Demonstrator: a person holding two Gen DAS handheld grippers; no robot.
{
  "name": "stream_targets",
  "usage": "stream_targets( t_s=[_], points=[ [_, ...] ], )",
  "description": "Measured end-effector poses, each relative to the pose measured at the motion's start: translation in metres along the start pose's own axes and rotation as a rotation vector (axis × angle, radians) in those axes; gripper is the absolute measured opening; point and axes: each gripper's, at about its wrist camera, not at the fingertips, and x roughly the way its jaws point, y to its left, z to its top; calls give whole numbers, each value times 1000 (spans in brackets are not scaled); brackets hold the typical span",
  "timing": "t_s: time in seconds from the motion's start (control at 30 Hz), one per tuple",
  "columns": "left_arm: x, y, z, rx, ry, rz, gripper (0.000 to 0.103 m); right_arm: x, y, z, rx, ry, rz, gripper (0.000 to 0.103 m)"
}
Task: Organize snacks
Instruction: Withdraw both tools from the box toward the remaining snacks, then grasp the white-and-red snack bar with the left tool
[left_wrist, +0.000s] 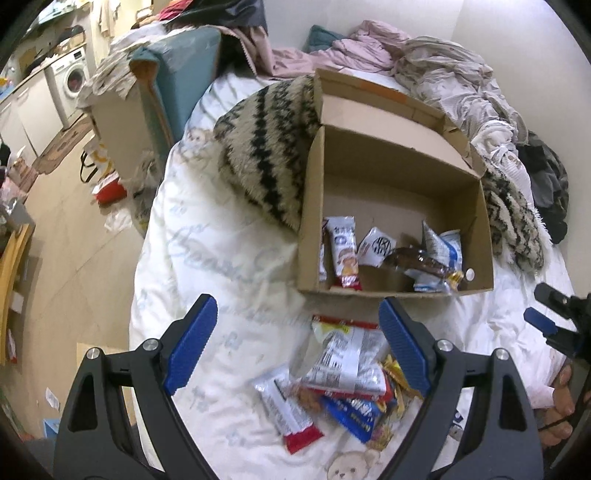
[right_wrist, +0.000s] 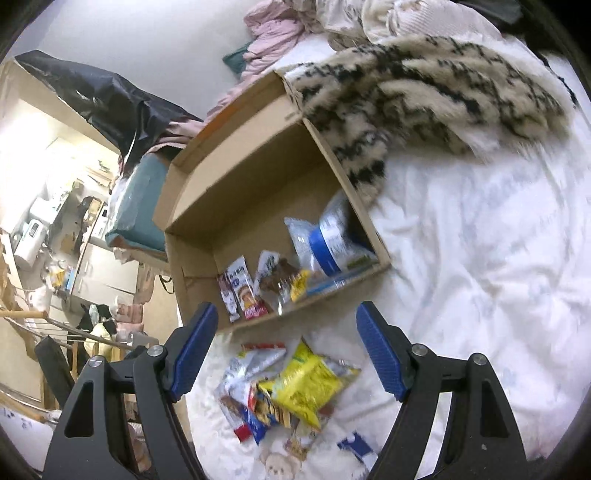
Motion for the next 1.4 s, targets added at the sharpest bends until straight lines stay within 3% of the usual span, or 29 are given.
stream_targets(
  t_s=[0.33,0.4,0.47,0.53,0.6,0.7,0.93,0.97,1.0,1.07,1.27,1.4],
  points=[
    [7,9,-30,4,109,48,87,-2,-5,-41,14,85,-35,81],
    [15,11,-40,23,149,93,87,0,-5,-50,10,105,-47,81],
    [28,20,-51,-27,212,122,86,2,-4,-56,3,120,-57,81],
    [45,32,-63,-107,291,120,79,3,-5,-60,0,130,-60,81],
    [64,36,-78,-147,370,128,65,3,-6,-60,-3,129,-68,81],
    [82,31,-91,-147,448,122,62,3,-10,-59,6,127,-76,81],
    [106,13,-96,-93,462,119,62,3,-15,-58,34,129,-71,81],
    [111,14,-97,-101,477,110,58,3,-15,-58,38,129,-71,81],
    [113,13,-98,-101,481,102,43,3,-16,-57,42,130,-71,81],
    [113,10,-100,-63,483,107,28,4,-16,-57,51,133,-70,81],
    [80,14,-101,-27,454,104,27,6,-15,-58,44,141,-69,81],
    [43,24,-92,-26,373,89,27,5,-15,-58,43,142,-69,81]
  ],
)
